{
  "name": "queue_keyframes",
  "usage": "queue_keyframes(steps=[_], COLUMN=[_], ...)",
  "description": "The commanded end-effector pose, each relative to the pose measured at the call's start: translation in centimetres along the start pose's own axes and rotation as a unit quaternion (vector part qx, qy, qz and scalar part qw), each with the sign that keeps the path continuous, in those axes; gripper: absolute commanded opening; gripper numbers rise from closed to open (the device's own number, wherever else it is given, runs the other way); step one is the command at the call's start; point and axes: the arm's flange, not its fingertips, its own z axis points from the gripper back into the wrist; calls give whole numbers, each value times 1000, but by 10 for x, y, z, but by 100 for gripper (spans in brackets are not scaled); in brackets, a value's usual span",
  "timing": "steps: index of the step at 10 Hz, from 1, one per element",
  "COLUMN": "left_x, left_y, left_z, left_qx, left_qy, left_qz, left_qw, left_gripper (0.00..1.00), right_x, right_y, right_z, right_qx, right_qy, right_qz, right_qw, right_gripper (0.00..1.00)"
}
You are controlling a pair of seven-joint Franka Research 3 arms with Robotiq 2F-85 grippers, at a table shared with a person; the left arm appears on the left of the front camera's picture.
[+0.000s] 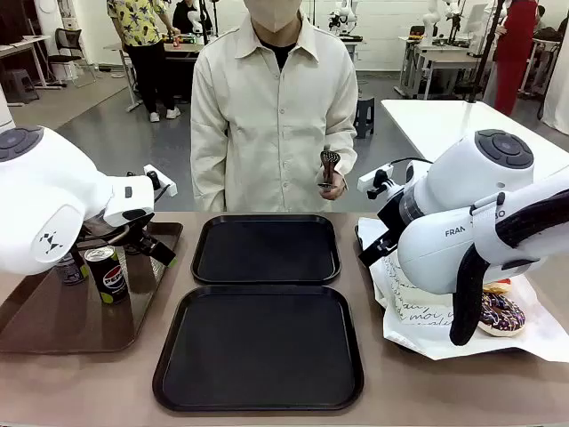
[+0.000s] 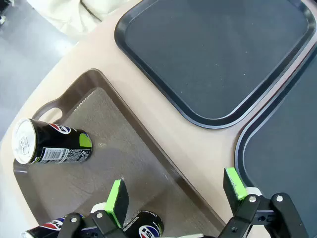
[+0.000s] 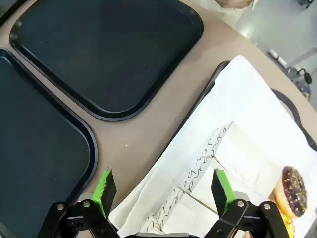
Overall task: Set up donuts and drinks on trays.
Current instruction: Pick up one Pepsi coke and place it on the Flat Tray.
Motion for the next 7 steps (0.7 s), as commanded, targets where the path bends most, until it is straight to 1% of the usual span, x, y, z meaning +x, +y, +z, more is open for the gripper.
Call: queue_keyframes(steps=[1, 7], left_x=[0, 0], left_y=[0, 0], left_z=[0, 0], left_qx=[0, 0], left_qy=[0, 0], left_qz=[0, 0], left_qw=[1000, 1000], left_gripper=[100, 100], right_x=[0, 0], right_y=[0, 0], right_z=[0, 0], right_qx=[0, 0], right_qy=[0, 0], right_qz=[0, 0], right_qw=[1000, 1000], right_gripper=[100, 100])
